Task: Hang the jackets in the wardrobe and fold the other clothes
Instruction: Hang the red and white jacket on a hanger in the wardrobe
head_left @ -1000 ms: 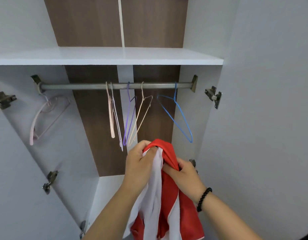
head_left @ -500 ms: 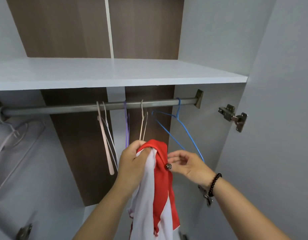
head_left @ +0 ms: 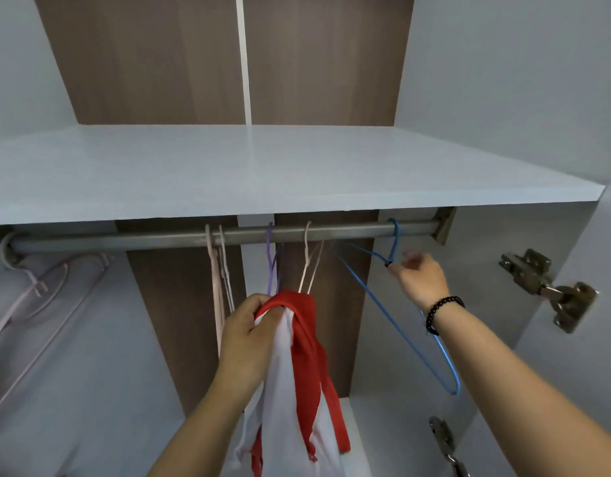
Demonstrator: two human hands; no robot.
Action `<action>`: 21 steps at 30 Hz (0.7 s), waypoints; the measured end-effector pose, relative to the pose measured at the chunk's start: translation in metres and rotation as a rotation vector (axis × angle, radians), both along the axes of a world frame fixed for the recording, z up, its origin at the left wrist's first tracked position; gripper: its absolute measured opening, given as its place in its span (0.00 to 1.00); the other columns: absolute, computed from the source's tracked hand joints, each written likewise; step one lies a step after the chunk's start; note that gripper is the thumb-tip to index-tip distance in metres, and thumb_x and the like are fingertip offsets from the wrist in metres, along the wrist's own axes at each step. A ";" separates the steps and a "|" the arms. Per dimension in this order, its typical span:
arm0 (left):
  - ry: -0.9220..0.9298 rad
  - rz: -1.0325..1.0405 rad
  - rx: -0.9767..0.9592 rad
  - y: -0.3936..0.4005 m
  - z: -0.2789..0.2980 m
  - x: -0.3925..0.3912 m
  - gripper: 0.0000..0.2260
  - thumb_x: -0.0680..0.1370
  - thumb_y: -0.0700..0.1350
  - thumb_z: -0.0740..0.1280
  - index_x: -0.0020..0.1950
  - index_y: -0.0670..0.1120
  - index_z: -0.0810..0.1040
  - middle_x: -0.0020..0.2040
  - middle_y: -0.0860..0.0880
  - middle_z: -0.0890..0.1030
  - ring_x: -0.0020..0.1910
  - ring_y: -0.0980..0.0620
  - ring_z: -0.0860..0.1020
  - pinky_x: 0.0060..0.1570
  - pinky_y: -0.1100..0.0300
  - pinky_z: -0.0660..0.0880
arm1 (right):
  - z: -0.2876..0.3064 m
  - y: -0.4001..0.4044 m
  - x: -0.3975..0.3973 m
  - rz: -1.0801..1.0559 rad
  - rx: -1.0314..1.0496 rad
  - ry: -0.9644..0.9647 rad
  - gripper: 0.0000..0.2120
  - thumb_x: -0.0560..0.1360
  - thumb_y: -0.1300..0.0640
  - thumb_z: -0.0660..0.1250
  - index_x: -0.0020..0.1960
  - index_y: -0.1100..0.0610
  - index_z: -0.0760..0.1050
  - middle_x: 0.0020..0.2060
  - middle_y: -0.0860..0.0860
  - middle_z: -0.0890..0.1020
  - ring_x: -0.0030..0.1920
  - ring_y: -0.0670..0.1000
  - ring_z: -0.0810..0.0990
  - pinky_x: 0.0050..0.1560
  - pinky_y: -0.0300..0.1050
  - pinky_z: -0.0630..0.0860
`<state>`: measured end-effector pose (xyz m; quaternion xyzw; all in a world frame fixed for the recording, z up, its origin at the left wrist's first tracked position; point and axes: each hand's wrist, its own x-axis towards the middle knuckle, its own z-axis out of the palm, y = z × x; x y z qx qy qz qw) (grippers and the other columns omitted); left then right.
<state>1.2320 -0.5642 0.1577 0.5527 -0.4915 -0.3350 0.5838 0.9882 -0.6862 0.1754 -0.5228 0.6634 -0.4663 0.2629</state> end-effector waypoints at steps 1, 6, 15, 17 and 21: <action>0.010 0.009 0.005 -0.005 0.002 0.000 0.07 0.80 0.42 0.64 0.44 0.48 0.80 0.38 0.55 0.82 0.38 0.61 0.80 0.33 0.74 0.73 | -0.004 -0.012 -0.002 -0.003 0.008 0.013 0.22 0.74 0.53 0.71 0.64 0.60 0.70 0.61 0.57 0.76 0.59 0.57 0.76 0.60 0.51 0.73; -0.004 0.061 -0.036 -0.023 0.007 -0.001 0.11 0.79 0.39 0.65 0.39 0.49 0.80 0.35 0.53 0.82 0.35 0.60 0.80 0.35 0.70 0.74 | -0.029 -0.056 -0.008 -0.011 0.151 0.206 0.28 0.76 0.48 0.67 0.70 0.60 0.65 0.65 0.60 0.73 0.63 0.60 0.73 0.56 0.48 0.73; -0.033 0.087 -0.068 -0.027 0.003 -0.014 0.11 0.77 0.38 0.68 0.38 0.51 0.82 0.36 0.50 0.82 0.36 0.56 0.81 0.36 0.68 0.75 | -0.039 -0.070 -0.005 0.005 -0.011 0.022 0.07 0.78 0.59 0.64 0.54 0.59 0.77 0.31 0.49 0.81 0.33 0.48 0.78 0.38 0.43 0.76; -0.028 0.092 -0.050 -0.024 0.000 -0.018 0.12 0.77 0.38 0.68 0.37 0.52 0.81 0.35 0.51 0.82 0.35 0.57 0.80 0.35 0.68 0.75 | -0.031 -0.067 -0.003 0.015 -0.050 0.028 0.08 0.78 0.57 0.64 0.55 0.59 0.77 0.33 0.53 0.81 0.35 0.50 0.78 0.40 0.42 0.74; -0.039 0.103 -0.061 -0.015 0.002 -0.019 0.12 0.78 0.39 0.67 0.37 0.51 0.81 0.35 0.52 0.82 0.35 0.59 0.80 0.35 0.70 0.74 | -0.017 -0.051 -0.001 0.032 -0.097 0.035 0.07 0.78 0.55 0.64 0.51 0.57 0.78 0.35 0.59 0.82 0.35 0.54 0.77 0.40 0.42 0.72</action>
